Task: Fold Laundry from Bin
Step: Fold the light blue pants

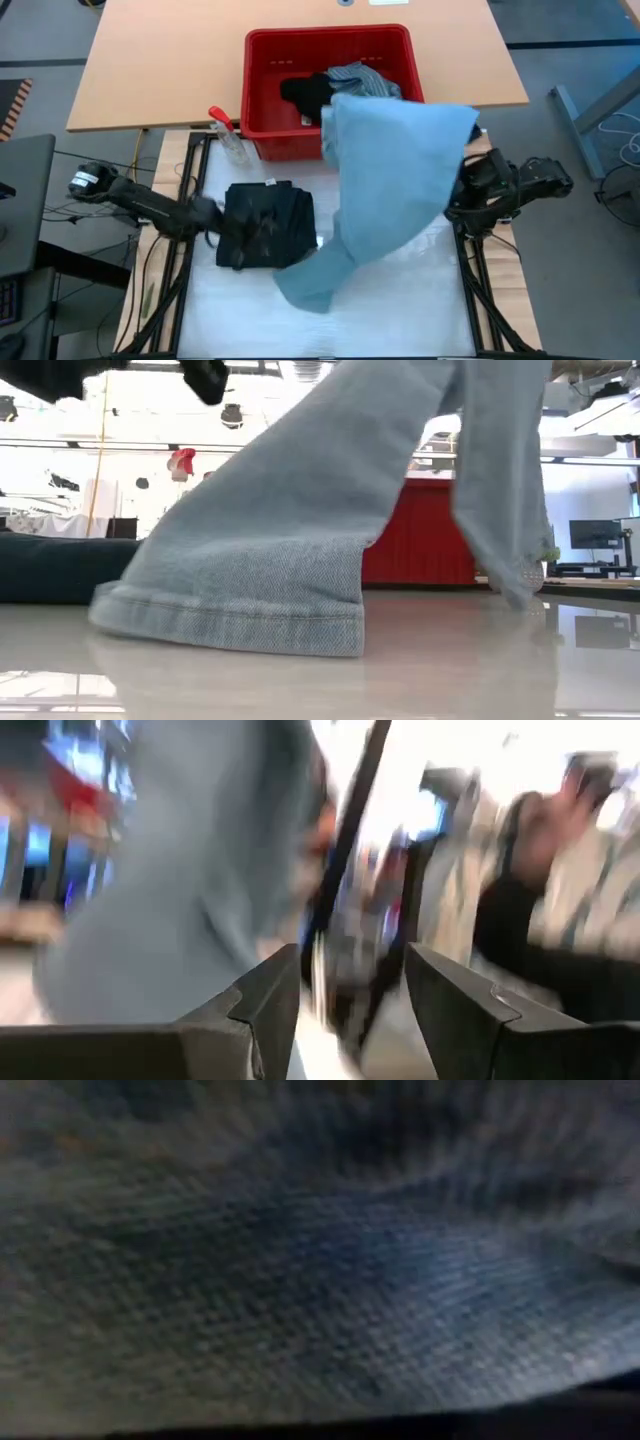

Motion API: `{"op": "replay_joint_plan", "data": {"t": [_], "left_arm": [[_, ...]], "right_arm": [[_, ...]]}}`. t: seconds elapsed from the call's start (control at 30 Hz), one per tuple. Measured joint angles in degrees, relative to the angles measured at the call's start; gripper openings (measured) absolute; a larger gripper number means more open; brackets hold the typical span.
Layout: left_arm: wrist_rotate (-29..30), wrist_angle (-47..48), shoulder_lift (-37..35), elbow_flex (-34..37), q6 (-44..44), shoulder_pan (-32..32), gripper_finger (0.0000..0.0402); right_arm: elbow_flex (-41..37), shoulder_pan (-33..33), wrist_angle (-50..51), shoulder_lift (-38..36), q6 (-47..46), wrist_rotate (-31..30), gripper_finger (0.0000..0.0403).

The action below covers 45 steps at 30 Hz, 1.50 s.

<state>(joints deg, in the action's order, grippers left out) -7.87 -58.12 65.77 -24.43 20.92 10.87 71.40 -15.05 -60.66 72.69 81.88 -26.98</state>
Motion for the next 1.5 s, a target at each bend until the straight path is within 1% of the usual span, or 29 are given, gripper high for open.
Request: {"op": "replay_joint_plan", "data": {"t": [0.07,0.13,0.17,0.2,0.3,0.37,0.4,0.47,0.5,0.57,0.63,0.73,0.8,0.87,0.93,1.0,1.07,1.2,1.23,1.3,1.37,1.4,1.43,1.5], "left_arm": [[-3.33,-6.68,0.44,0.61,4.81,-6.43,0.0171],[-4.61,-11.59,3.53,-0.69,10.00,-10.65,0.0171],[-6.73,-13.76,5.43,-2.00,12.36,-11.88,0.0171],[-9.97,-15.90,7.49,-3.42,14.45,-12.56,0.0171],[-22.49,-23.95,13.04,-9.91,18.68,-12.52,0.0171],[-28.41,-26.50,15.10,-13.46,20.65,-12.11,0.0171],[-29.64,-26.59,15.54,-14.71,21.43,-12.14,0.0171],[-29.77,-25.82,15.36,-15.82,21.06,-13.05,0.0171],[-29.44,-24.74,14.89,-16.08,19.26,-13.94,0.0171],[-29.12,-21.08,13.25,-16.11,12.83,-15.91,0.0171],[-27.41,-16.65,11.78,-16.11,4.48,-17.26,0.0171],[-21.46,-9.11,11.17,-16.12,-12.25,-16.92,0.0172],[-16.19,-4.59,11.18,-16.11,-21.30,-15.92,0.0177],[-11.92,-2.23,11.20,-16.08,-26.29,-14.74,0.0188],[-9.76,-0.24,11.18,-16.08,-28.92,-13.57,0.0205],[-8.52,1.67,11.20,-16.08,-29.27,-12.42,0.0228],[-5.45,2.73,11.20,-16.08,-30.15,-11.32,0.0253],[8.00,3.44,14.09,-18.00,-33.78,-10.47,0.0304],[9.36,3.94,15.46,-19.34,-33.24,-10.62,0.0316],[9.51,3.94,18.73,-23.26,-32.25,-11.10,0.0335],[9.40,7.14,21.76,-27.04,-33.32,-11.12,0.0349],[10.43,8.82,23.17,-28.76,-34.28,-11.12,0.0354],[11.80,11.32,23.92,-29.72,-34.82,-11.10,0.0358],[12.39,13.33,25.00,-31.20,-34.71,-11.30,0.0363]], "right_arm": [[0.91,-1.23,0.63,-0.14,0.58,0.30,0.0016],[1.96,-2.16,1.37,-0.18,0.92,0.51,0.0016],[2.61,-2.45,2.59,-0.18,0.93,1.32,0.0016],[3.29,-2.58,4.12,-0.18,0.95,2.03,0.0016],[5.10,-2.51,10.38,-0.17,0.20,3.14,0.0016],[5.86,-2.48,13.99,-0.16,-0.67,3.06,0.0016],[6.06,-2.47,14.94,-0.15,-0.77,2.68,0.0016],[6.22,-2.56,15.16,-0.10,-3.30,1.37,0.0016],[6.22,-2.60,15.65,-0.41,-5.97,0.96,0.0016],[6.22,-2.82,19.24,-1.94,-13.18,0.19,0.0016],[6.24,-2.39,25.02,-4.25,-21.83,0.29,0.0016],[6.35,-0.28,35.31,-7.59,-33.26,3.71,0.0016],[5.73,0.74,40.07,-9.24,-38.46,5.62,0.0016],[3.51,1.44,41.57,-10.92,-40.70,6.33,0.0016],[0.29,1.35,41.68,-12.86,-41.59,6.59,0.0016],[-3.32,1.31,41.40,-15.47,-43.20,7.82,0.0016],[-7.28,1.62,39.48,-18.20,-44.56,8.88,0.0016],[-14.81,3.07,33.27,-22.04,-47.71,12.34,0.0016],[-16.38,3.46,32.25,-22.42,-48.00,12.89,0.0016],[-19.17,4.13,30.94,-23.10,-48.16,13.00,0.0016],[-21.27,4.72,30.23,-23.22,-48.31,13.17,0.0016],[-22.23,4.72,29.04,-23.29,-48.73,13.17,0.0016],[-23.14,4.70,28.44,-23.59,-48.88,13.18,0.0016],[-24.07,4.46,27.86,-24.22,-48.91,12.96,0.0016]]}}
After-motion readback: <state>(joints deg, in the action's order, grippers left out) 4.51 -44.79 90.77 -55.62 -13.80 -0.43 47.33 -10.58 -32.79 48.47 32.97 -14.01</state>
